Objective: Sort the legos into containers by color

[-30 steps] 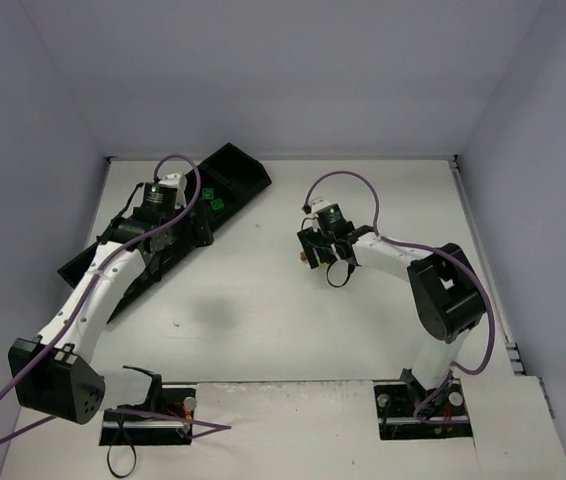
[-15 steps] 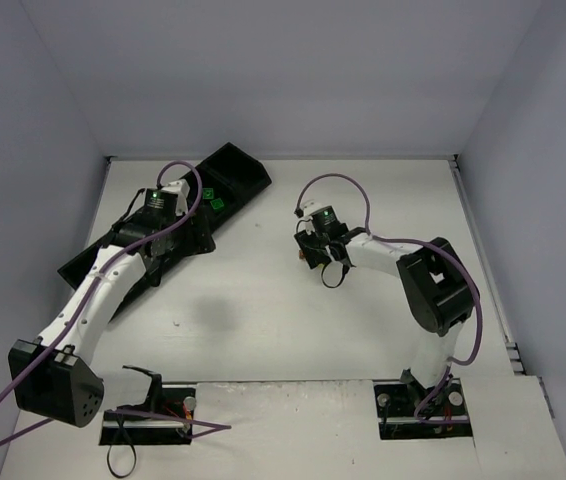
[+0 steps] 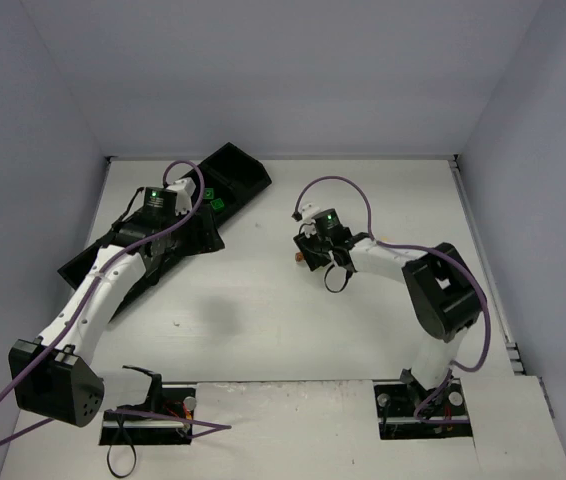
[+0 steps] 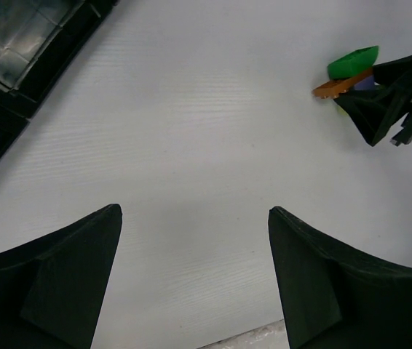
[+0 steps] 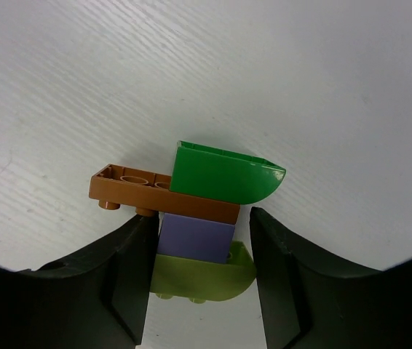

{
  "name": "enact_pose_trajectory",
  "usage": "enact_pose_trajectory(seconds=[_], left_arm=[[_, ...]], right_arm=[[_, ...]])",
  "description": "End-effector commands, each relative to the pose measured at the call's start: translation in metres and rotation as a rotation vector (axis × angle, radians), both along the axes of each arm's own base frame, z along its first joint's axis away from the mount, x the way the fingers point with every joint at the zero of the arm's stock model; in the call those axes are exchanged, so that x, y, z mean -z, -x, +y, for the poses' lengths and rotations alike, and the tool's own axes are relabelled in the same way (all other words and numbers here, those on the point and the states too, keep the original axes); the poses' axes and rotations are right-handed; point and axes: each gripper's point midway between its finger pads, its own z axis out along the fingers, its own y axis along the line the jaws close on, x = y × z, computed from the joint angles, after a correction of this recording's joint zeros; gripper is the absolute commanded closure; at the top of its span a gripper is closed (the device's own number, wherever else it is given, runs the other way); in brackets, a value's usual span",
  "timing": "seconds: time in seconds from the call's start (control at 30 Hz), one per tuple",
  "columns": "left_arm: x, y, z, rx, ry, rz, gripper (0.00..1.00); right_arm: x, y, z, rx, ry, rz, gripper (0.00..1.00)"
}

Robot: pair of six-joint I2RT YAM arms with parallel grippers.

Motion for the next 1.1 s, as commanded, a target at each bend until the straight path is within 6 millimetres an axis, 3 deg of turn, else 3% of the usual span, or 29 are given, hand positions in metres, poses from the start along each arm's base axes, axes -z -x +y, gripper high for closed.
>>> enact_pose_trajectory(seconds=[0.0, 0.1, 0.37, 0.5, 0.7, 0.8, 1.07], left_arm=[[-0.035, -0.008, -0.030, 0.113, 0.136, -0.097, 0.25], [-0.047, -0.008, -0.044, 0.166, 0.202, -0.110, 0.25], [-0.069, -0.002, -0.086, 0.293, 0.381, -0.077, 0.25], [-0.083, 0.005, -0.110, 0.364, 0.430, -0.065, 0.25], [-0.090, 0.007, -0.133, 0.411, 0.450, -0.042, 0.25], [-0.080, 0.007, -0.144, 0.423, 0.453, 0.000, 0.25], [-0.063, 0.006, -0.151, 0.440, 0.458, 0.049, 0.25]], right_arm=[[-0.075, -0.003, 0.034, -0.131, -0.138, -0.211, 0.84], [-0.114, 0.011, 0.050, -0.227, -0.215, -0.314, 0.86], [-0.164, 0.061, 0.080, -0.439, -0.298, -0.404, 0.86], [-0.181, 0.076, 0.089, -0.494, -0.312, -0.436, 0.85], [-0.193, 0.087, 0.098, -0.545, -0.314, -0.464, 0.85], [-0.197, 0.089, 0.101, -0.554, -0.317, -0.472, 0.85], [-0.207, 0.092, 0.100, -0.560, -0.337, -0.498, 0.85]])
